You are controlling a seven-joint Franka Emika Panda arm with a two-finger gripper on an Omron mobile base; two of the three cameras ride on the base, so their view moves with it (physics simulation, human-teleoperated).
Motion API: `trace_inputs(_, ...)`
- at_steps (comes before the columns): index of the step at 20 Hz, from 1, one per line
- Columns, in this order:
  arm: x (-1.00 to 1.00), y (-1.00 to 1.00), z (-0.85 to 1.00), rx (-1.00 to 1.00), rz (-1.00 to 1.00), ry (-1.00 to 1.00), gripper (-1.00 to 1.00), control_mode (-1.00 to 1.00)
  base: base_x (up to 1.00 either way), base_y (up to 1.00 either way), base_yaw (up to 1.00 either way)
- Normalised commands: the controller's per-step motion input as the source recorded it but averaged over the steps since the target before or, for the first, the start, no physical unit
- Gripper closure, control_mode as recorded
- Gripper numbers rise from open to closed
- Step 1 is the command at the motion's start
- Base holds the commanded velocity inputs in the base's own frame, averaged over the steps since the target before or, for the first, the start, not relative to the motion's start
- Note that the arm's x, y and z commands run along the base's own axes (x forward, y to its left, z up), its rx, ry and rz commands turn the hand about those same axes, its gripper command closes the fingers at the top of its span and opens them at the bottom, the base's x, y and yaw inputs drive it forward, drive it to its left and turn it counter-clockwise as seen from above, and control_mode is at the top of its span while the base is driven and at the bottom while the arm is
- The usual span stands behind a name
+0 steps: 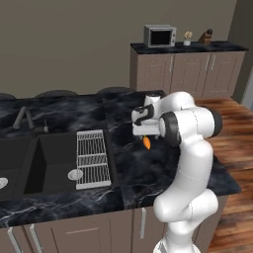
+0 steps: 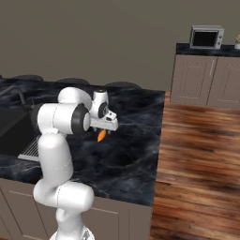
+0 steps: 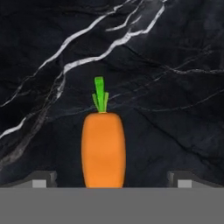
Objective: Place the two vegetables and bowl onto the tray for setting up a vegetable dip station.
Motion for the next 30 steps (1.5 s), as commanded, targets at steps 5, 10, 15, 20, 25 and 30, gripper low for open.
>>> trace_inputs(5, 0.05, 0.0, -0.26, 0.0, 0.0, 0.11, -1.0, -1.0, 0.0, 0.0, 0.0)
trace_inputs(10, 0.11, 0.0, -0.27, 0.0, 0.0, 0.1, -1.0, -1.0, 0.0, 0.0, 0.0)
trace_inputs(15, 0.11, 0.0, -0.26, 0.0, 0.0, 0.07, 1.0, -1.0, 0.0, 0.0, 0.0)
trace_inputs(20, 0.02, 0.0, -0.2, 0.0, 0.0, 0.1, 1.0, -1.0, 0.0, 0.0, 0.0)
trace_inputs(25, -0.06, -0.01, -0.02, 0.0, 0.0, 0.05, 1.0, -1.0, 0.0, 0.0, 0.0)
trace_inputs(30, -0.29, -0.06, 0.12, 0.0, 0.0, 0.04, 1.0, -1.0, 0.0, 0.0, 0.0)
